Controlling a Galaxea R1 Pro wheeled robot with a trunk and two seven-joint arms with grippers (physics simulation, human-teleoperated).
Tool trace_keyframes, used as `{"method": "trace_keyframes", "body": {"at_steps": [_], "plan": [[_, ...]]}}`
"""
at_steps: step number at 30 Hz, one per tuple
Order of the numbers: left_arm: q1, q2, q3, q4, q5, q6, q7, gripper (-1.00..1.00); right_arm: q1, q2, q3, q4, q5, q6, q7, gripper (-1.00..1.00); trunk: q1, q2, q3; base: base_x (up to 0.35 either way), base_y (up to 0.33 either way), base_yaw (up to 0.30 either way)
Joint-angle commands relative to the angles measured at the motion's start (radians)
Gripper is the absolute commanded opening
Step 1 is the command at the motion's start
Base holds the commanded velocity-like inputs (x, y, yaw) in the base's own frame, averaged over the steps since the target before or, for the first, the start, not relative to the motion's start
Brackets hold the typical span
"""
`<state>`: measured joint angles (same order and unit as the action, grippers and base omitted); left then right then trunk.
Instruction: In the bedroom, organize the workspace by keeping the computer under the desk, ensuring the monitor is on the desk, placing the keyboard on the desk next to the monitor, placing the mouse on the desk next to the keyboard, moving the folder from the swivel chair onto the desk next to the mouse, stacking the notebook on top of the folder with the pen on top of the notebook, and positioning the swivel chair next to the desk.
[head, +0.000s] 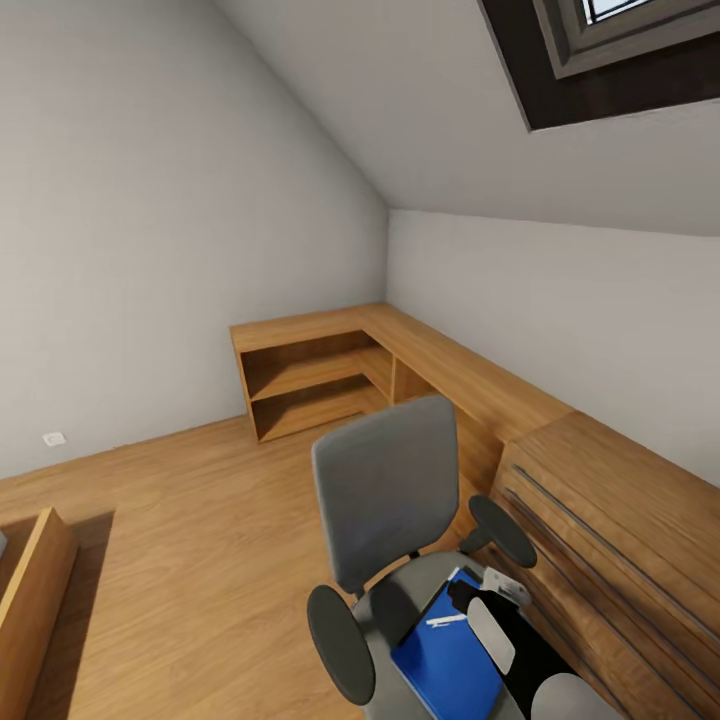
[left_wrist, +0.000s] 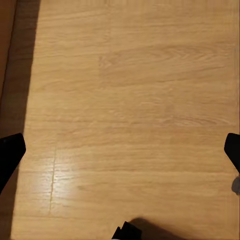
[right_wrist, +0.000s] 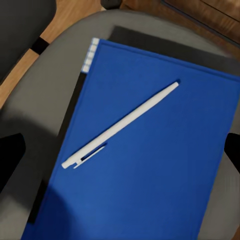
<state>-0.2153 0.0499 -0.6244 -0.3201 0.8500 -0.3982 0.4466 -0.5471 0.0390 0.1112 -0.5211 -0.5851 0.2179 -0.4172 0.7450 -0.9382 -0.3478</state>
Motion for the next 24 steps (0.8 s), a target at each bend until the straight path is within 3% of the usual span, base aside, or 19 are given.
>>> {"method": "trace_keyframes", "body": {"at_steps": [1,7,8,10,11,13,14,15,16,19,24], "plan": [[0.000,0.005,-0.008,-0.012,0.008,-0.021,0.006,1.00,0.000,-0.001,0.007,-0.002,-0.006,0.004,-0.009,1.00,0.000,-0.001,-0.001,0.022,0.000,0.000],[0.000,0.059,0.014,-0.181,0.015,-0.011,0.005,1.00,-0.001,-0.002,0.012,-0.002,-0.006,0.004,-0.009,1.00,0.000,-0.001,-0.001,0.009,0.000,0.000],[0.000,0.085,0.032,-0.261,0.017,0.039,0.005,1.00,-0.001,-0.002,0.014,-0.002,-0.006,0.005,-0.010,1.00,0.000,-0.001,-0.001,0.003,0.000,0.000],[0.000,0.111,0.057,-0.351,0.017,0.117,0.006,1.00,-0.001,-0.001,0.016,-0.001,-0.004,0.005,-0.011,1.00,0.000,-0.001,-0.001,0.002,0.000,0.000],[0.000,0.134,0.092,-0.453,0.017,0.214,0.011,1.00,-0.001,0.000,0.023,-0.001,0.003,0.005,-0.012,1.00,0.000,-0.001,-0.001,0.001,0.000,0.000],[0.000,0.150,0.136,-0.556,0.017,0.317,0.027,1.00,-0.001,0.002,0.035,0.000,0.015,0.005,-0.013,1.00,0.000,-0.001,-0.001,0.000,0.000,0.000],[0.000,0.160,0.186,-0.653,0.016,0.416,0.060,1.00,-0.001,0.002,0.048,0.000,0.030,0.005,-0.014,1.00,0.000,-0.001,-0.001,0.000,0.000,0.000],[0.000,0.164,0.212,-0.696,0.016,0.462,0.082,1.00,-0.001,0.002,0.055,0.000,0.037,0.005,-0.014,1.00,0.000,-0.001,-0.001,0.000,0.000,0.000],[0.000,0.167,0.263,-0.773,0.016,0.539,0.132,1.00,-0.001,0.002,0.065,0.000,0.049,0.005,-0.013,1.00,0.000,-0.001,-0.001,0.000,0.000,0.000],[0.000,0.169,0.329,-0.881,0.016,0.630,0.214,1.00,-0.001,0.004,0.077,0.000,0.062,0.004,-0.014,1.00,0.000,-0.001,-0.001,0.000,0.000,0.000],[0.001,0.166,0.364,-0.945,0.017,0.679,0.264,1.00,-0.001,0.006,0.086,0.000,0.070,0.003,-0.013,1.00,0.000,-0.001,-0.001,0.000,0.000,0.000]]}}
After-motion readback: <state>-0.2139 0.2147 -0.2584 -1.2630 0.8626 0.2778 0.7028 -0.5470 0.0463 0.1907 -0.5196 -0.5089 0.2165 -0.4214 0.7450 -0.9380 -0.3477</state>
